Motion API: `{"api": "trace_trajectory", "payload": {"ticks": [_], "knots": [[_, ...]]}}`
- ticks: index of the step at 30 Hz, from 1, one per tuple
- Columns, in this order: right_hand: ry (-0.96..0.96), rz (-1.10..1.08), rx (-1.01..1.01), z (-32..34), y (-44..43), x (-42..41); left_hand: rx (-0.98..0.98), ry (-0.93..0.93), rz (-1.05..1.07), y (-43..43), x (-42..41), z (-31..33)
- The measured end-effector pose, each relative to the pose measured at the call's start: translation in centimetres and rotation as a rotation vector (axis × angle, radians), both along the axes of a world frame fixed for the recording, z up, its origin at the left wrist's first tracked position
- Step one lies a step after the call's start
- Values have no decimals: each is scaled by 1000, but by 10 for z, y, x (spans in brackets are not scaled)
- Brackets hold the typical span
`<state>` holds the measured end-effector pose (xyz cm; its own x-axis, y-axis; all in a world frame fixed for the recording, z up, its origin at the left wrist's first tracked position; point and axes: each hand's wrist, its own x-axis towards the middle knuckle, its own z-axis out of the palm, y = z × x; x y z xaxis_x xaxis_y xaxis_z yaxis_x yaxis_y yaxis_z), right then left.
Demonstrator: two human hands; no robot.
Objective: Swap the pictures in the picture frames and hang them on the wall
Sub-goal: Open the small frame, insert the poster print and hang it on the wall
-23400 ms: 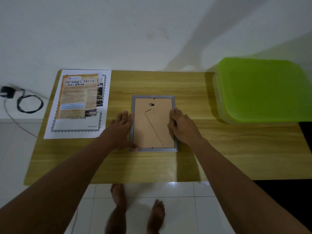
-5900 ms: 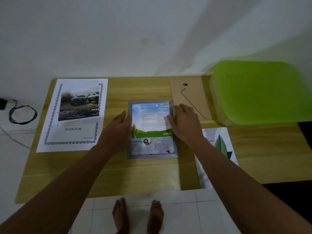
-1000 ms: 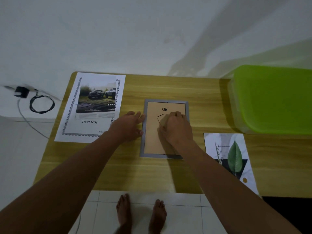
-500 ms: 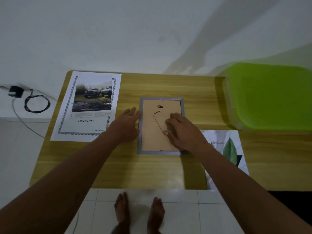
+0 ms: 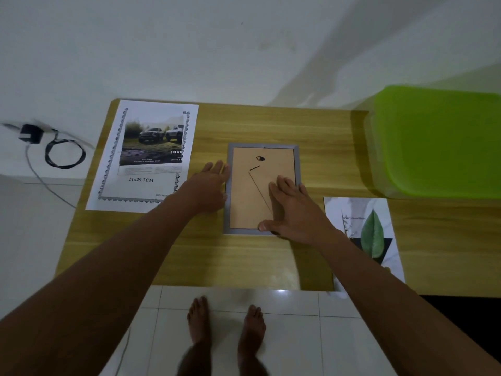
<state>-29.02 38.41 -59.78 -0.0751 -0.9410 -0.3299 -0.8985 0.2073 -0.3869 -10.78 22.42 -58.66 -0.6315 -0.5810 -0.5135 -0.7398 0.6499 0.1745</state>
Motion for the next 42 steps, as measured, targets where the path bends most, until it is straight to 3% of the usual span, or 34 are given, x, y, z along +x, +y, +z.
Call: {"api": "trace_trajectory", "payload": {"ticks": [22, 27, 33, 42], "knots": [[-27, -77, 68, 4, -9, 8, 14, 0, 24, 0, 1, -2], [-153, -124, 18, 8, -6, -3, 15, -2, 23, 1, 0, -1], [1, -148, -150, 19, -36, -18, 34, 59, 79, 4, 2, -5], [9, -104, -23, 19, -93, -33, 34, -7, 33, -2, -3, -4]]}}
